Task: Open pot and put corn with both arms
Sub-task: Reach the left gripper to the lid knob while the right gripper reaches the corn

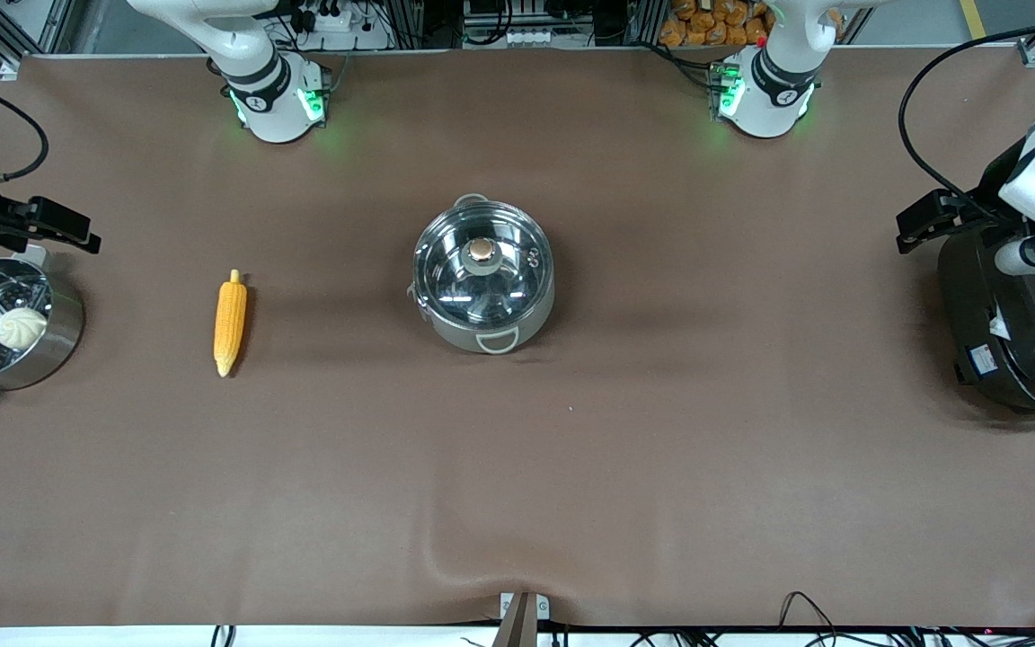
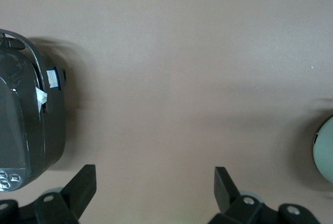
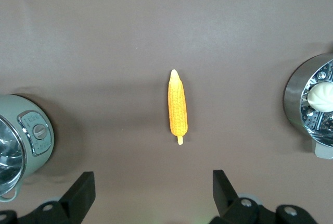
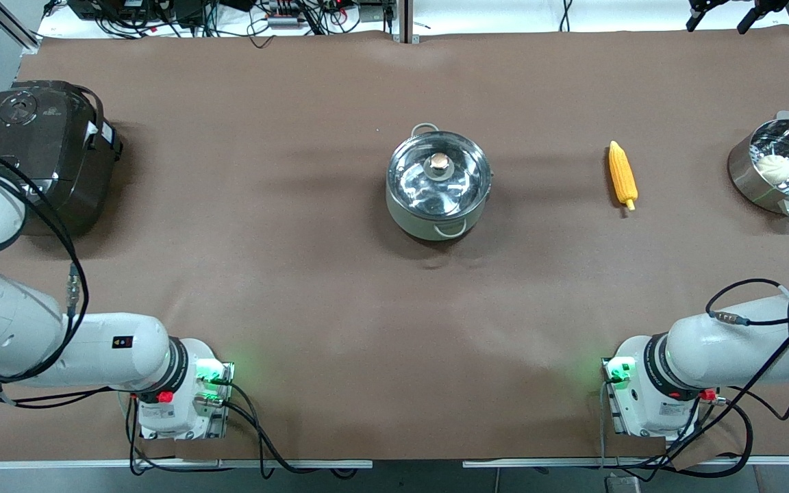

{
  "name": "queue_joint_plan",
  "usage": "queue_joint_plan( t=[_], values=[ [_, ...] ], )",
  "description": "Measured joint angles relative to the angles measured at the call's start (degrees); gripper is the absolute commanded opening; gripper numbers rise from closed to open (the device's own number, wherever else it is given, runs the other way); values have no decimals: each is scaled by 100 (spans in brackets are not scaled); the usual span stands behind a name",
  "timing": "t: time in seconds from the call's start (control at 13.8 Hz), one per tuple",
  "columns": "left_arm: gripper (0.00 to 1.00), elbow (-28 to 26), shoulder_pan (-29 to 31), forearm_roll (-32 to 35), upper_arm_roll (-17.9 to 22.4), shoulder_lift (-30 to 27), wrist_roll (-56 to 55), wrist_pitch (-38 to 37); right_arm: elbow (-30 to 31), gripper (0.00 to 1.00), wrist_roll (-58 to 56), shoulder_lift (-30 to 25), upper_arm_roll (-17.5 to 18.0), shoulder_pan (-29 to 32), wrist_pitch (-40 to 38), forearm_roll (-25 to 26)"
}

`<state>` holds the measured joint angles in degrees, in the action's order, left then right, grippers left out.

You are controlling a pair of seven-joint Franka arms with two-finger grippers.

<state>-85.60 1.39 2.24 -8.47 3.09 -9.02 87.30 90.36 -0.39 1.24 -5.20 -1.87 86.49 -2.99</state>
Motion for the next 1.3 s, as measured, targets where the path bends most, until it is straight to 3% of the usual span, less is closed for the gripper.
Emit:
queue_joint_plan(
  t=[0.43, 0.8, 0.94, 1.3],
  values=[
    [100, -11, -9, 0, -12, 19, 0, -22, 69, 100, 8, -55, 0, 0, 0, -1],
    [100, -68, -149, -41, -80, 379, -12, 32, 283, 100, 10, -38, -1, 0, 188, 2],
    [100, -63, -518, -98, -134, 504, -487, 177, 678, 100, 9, 23, -5, 2, 745, 4],
    [100, 350, -2176, -110, -210, 1293, -2863, 767, 1389, 100, -198, 503, -7, 10, 1922, 6]
  ],
)
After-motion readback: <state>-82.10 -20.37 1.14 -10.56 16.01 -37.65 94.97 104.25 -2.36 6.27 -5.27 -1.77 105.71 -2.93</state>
